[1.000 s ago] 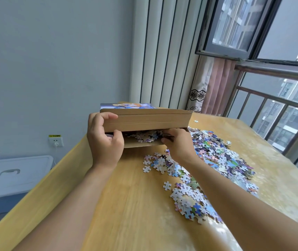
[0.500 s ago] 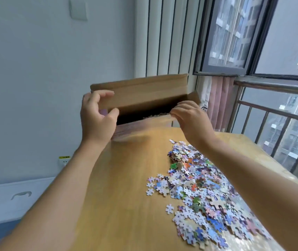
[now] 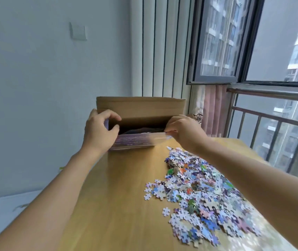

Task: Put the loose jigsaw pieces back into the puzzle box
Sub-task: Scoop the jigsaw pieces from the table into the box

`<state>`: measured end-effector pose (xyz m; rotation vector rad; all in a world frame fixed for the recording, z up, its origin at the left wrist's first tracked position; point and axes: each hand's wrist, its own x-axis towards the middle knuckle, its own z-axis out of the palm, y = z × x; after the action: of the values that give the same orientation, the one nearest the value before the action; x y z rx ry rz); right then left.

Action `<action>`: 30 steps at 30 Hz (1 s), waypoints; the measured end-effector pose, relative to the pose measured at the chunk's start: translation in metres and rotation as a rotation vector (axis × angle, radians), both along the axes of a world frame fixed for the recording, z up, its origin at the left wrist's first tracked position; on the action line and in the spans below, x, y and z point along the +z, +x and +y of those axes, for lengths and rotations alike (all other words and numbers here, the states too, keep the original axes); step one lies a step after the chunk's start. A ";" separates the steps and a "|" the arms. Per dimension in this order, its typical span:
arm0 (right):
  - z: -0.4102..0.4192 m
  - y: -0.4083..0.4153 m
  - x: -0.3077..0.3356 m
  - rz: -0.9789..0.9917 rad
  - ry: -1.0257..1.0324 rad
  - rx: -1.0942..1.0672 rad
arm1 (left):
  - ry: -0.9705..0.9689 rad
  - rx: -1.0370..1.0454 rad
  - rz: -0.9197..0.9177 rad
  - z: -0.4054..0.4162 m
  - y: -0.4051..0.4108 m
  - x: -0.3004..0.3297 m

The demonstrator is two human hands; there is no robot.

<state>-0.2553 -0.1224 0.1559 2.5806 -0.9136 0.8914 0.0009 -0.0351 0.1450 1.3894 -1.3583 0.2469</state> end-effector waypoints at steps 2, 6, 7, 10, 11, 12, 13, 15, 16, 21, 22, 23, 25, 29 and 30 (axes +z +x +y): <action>0.014 0.006 -0.032 0.004 0.045 -0.001 | -0.044 0.038 0.018 0.005 0.003 -0.037; 0.051 0.027 -0.093 0.169 0.177 0.175 | -0.099 0.092 0.127 0.012 0.006 -0.103; 0.056 0.036 -0.108 0.265 0.260 0.215 | -0.090 0.108 0.150 0.012 0.005 -0.115; 0.053 0.057 -0.144 0.477 0.414 0.146 | -0.036 0.141 0.193 0.007 0.005 -0.139; 0.048 0.058 -0.148 0.504 0.444 0.106 | -0.029 0.143 0.203 0.006 0.005 -0.142; 0.044 0.057 -0.155 0.515 0.474 0.086 | -0.017 0.149 0.203 0.004 0.006 -0.150; 0.040 0.052 -0.157 0.509 0.470 0.081 | -0.014 0.155 0.209 0.004 0.006 -0.152; 0.037 0.035 -0.159 0.511 0.420 0.059 | -0.006 0.159 0.209 0.005 0.010 -0.158; 0.036 0.022 -0.158 0.530 0.412 0.021 | 0.003 0.158 0.201 0.003 0.011 -0.161; 0.046 -0.033 -0.137 0.410 0.535 0.111 | 0.065 0.222 0.240 0.001 0.011 -0.171; 0.048 -0.042 -0.129 0.325 0.581 0.134 | 0.063 0.235 0.274 0.000 0.009 -0.170; 0.047 -0.048 -0.122 0.225 0.633 0.143 | 0.055 0.247 0.311 0.000 0.008 -0.167; 0.037 -0.061 -0.110 -0.017 0.734 0.123 | 0.033 0.256 0.392 -0.004 0.008 -0.158; -0.020 -0.079 -0.096 -0.349 0.763 -0.003 | -0.010 0.289 0.496 -0.024 0.020 -0.138; -0.040 -0.081 -0.093 -0.370 0.769 -0.038 | -0.028 0.298 0.539 -0.033 0.027 -0.136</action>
<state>-0.3360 -0.1628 0.0627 3.0331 -1.6783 1.2159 0.0284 -0.0684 0.0094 1.4960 -0.7033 0.0746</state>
